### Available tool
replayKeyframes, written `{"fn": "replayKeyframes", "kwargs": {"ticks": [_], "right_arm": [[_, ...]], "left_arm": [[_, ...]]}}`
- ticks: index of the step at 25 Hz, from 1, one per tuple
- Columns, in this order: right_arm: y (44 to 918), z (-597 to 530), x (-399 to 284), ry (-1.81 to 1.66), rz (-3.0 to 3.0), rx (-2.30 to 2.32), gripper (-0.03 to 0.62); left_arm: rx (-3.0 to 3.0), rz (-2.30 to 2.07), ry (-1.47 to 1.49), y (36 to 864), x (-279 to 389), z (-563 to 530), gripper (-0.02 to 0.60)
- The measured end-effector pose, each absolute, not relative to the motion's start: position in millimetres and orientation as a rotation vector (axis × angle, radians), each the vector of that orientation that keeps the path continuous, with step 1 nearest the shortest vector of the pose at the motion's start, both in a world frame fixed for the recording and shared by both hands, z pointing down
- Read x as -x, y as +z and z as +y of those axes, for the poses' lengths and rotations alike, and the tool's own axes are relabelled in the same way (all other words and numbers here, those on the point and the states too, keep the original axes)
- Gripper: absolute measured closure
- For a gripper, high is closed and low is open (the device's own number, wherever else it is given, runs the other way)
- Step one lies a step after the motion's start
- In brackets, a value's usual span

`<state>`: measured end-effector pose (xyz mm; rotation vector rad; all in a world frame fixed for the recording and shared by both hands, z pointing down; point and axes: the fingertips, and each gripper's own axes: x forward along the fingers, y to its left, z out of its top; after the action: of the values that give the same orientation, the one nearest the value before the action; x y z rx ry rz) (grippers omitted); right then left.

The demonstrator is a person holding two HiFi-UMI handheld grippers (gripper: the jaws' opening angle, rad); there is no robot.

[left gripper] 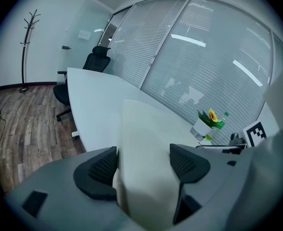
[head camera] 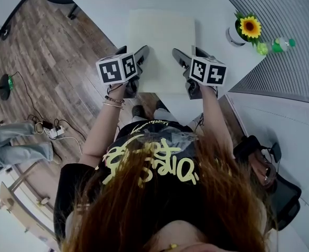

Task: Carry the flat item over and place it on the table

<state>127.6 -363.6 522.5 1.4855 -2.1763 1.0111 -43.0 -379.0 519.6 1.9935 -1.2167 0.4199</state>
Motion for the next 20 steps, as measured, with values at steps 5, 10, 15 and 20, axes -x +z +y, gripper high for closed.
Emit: {"fn": "replayKeyframes", "kwargs": {"ticks": [5,10,15,20], "right_arm": [[522,-364,-128,1.002,-2.174,-1.493,0.22],[521,-365,-129,1.007,-2.19,-1.492,0.221],[514,-364,-127,0.948,-2.206,-1.51,0.221],[509,-362,-126,0.856,-2.202,-1.524,0.221]], "left_arm": [[-2.0,-1.218,0.415,519,43,-379,0.235],[-2.009,-1.224,0.405,518,42,-380,0.235],[-2.033,-1.244,0.395,512,43,-380,0.235],[-2.064,-1.255,0.374,506,43,-379,0.229]]}}
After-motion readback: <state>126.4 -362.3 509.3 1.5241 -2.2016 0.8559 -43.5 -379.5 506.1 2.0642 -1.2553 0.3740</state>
